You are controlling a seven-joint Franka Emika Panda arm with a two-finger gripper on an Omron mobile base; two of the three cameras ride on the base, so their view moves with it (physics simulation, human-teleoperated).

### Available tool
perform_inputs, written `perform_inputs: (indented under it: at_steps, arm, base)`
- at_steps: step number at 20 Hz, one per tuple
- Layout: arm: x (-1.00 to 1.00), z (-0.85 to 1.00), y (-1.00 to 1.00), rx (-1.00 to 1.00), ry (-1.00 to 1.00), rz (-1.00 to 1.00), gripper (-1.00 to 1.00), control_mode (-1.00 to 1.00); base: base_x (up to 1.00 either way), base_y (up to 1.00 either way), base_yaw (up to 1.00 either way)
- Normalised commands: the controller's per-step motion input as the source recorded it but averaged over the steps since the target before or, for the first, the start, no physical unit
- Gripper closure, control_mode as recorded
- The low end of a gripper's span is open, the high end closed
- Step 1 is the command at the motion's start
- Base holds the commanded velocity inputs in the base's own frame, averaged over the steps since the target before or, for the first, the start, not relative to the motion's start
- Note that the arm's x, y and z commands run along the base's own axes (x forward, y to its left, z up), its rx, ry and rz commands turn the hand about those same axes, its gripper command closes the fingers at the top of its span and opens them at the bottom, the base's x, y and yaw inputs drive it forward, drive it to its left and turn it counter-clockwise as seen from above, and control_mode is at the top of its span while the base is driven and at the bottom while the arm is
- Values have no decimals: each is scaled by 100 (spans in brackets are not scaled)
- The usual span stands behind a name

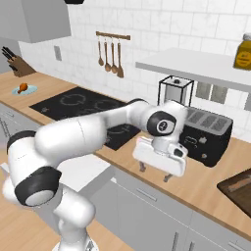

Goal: Pick up the knife from the drawer and place it on the cutting board. Then place the meat from the plate to the cutting board.

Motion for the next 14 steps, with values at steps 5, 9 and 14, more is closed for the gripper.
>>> perform_inputs:
  at_steps: [5, 9, 14]
  arm:
    - [-10, 18, 36, -6, 0, 7, -100, 100]
    - [0, 0, 0, 0, 0, 0, -100, 100]
    - [0, 0, 0, 0, 0, 0, -100, 100]
  base:
    - [-46, 39, 13]
    - [-100, 39, 35]
    - [-64, 49, 64]
